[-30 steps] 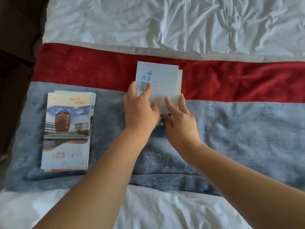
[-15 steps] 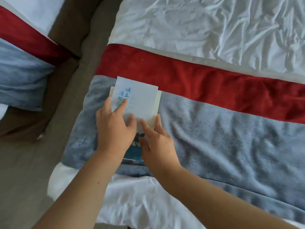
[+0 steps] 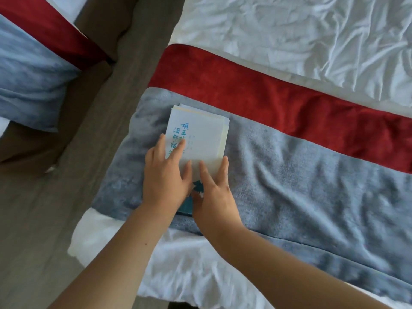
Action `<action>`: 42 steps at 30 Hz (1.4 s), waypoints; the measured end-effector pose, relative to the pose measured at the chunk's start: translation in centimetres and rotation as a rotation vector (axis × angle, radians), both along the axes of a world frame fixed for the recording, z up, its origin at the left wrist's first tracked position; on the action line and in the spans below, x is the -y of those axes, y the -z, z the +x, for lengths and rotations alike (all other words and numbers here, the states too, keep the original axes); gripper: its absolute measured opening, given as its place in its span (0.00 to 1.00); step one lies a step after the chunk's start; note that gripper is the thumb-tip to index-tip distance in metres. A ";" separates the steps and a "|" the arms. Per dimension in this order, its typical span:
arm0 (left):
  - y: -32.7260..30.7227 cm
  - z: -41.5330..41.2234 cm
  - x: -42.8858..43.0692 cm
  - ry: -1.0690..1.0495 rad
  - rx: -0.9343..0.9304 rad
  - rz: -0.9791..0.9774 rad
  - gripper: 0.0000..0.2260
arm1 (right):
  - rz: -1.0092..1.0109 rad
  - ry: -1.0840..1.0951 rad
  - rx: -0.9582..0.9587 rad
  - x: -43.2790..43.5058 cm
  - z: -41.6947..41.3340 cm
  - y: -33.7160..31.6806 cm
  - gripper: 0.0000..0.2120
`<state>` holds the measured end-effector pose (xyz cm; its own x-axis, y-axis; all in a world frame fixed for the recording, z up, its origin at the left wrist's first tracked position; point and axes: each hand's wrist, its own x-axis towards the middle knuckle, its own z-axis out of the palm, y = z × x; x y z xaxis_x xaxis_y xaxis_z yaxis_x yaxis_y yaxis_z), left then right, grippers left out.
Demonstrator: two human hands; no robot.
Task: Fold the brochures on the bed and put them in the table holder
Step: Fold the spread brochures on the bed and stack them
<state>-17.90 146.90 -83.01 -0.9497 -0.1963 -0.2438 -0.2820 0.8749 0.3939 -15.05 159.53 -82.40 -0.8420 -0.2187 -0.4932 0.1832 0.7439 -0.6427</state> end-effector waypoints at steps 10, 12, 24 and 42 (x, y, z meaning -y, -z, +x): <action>-1.8 -0.9 3.9 0.512 0.152 -0.221 0.55 | 0.489 -0.522 -0.130 -0.1 -5.4 -0.6 0.71; -1.8 -1.6 3.6 0.587 0.193 -0.304 0.61 | 0.511 -0.553 -0.110 0.5 -5.9 -0.5 0.74; -1.0 -3.6 2.3 0.629 0.371 -0.334 0.59 | 0.516 -0.523 0.003 2.4 -6.0 0.9 0.78; -1.6 -3.9 1.0 0.599 0.421 -0.486 0.56 | 0.419 -0.485 -0.066 1.0 -5.7 1.2 0.75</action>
<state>-21.77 145.88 -81.40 -0.7763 0.1328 -0.6163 0.2398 0.9663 -0.0939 -20.77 158.51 -83.61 -0.7271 -0.3823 -0.5702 -0.2667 0.9227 -0.2785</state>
